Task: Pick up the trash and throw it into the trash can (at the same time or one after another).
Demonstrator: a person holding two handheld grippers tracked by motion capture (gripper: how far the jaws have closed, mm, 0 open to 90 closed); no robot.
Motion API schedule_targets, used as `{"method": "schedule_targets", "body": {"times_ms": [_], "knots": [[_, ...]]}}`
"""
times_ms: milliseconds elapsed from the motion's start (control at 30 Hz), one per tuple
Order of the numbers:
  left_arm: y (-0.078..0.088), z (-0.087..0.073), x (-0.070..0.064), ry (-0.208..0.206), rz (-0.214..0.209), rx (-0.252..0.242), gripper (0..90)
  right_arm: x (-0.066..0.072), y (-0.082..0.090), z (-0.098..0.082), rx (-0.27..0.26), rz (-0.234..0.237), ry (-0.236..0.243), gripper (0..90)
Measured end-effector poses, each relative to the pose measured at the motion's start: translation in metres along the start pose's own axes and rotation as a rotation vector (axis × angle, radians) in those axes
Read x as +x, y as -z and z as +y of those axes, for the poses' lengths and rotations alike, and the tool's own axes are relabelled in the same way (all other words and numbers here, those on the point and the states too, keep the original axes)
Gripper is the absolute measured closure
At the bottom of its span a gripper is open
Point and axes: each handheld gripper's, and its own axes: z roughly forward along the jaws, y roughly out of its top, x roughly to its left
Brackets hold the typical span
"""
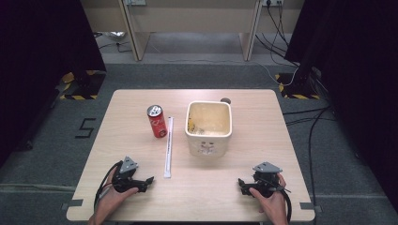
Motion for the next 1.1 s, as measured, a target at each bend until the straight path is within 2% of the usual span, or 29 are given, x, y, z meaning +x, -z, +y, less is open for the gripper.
{"method": "schedule_targets", "body": {"times_ms": [600,767,967,1100], "knots": [[0.0004,0.0003,0.002,0.007,-0.013,-0.002,7.5,-0.0002,0.0001,-0.0001,0.0,0.002,0.003,0.3],[0.0009,0.0009,0.0036,-0.003,-0.01,-0.012,14.2,-0.0005,0.0005,-0.0005,0.0,0.008,0.011,0.3],[0.0016,0.0028,0.0052,0.01,-0.031,-0.004,15.5,-0.0005,0.0006,-0.0006,0.0,0.011,0.014,0.4],[-0.0011,0.006,0.0035,0.02,-0.038,-0.016,16.8,-0.0005,0.0006,-0.0007,0.0,0.011,0.015,0.3]]}}
